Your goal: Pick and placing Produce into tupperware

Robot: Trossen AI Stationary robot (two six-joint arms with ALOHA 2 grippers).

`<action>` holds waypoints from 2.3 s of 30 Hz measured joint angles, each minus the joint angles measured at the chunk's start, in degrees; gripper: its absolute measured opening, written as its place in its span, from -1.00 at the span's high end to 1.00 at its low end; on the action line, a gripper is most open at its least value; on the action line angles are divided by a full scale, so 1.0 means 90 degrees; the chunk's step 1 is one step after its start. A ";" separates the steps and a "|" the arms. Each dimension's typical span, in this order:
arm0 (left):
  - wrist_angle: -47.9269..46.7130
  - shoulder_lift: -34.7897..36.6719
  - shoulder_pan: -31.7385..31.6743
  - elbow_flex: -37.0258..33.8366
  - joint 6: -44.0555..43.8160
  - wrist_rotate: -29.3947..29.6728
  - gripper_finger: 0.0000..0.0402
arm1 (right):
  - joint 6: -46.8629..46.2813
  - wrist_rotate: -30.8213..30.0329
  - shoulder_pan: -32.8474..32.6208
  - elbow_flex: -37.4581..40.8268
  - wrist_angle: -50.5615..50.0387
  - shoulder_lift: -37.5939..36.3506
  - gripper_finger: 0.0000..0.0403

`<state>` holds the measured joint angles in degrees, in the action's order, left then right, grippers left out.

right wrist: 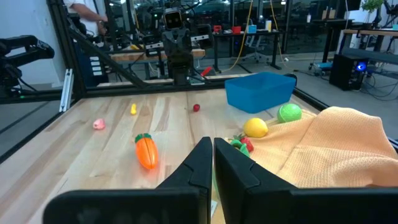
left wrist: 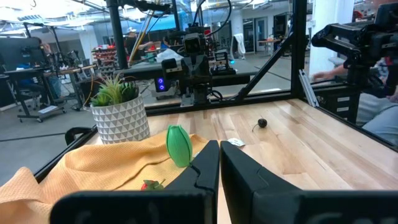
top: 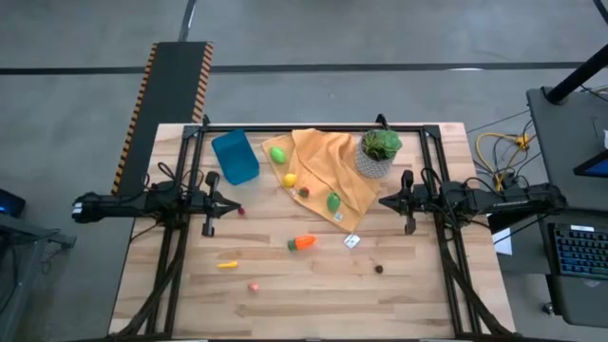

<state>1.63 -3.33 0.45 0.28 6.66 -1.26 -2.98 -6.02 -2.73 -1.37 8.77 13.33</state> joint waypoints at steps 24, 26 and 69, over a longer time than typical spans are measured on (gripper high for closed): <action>0.0001 0.0000 0.0001 0.0001 0.0001 0.0000 1.00 | 0.0000 -0.0002 -0.0001 -0.0001 0.0000 0.0000 0.96; 0.0000 0.0000 0.0000 0.0002 0.0002 -0.0002 1.00 | 0.0000 -0.0002 -0.0002 -0.0001 0.0001 0.0001 0.96; 0.0000 0.0000 0.0000 0.0001 0.0001 -0.0002 1.00 | 0.0000 -0.0001 0.0000 0.0000 -0.0002 0.0000 0.96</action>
<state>1.63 -3.33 0.45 0.29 6.66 -1.28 -2.98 -6.03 -2.73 -1.37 8.75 13.33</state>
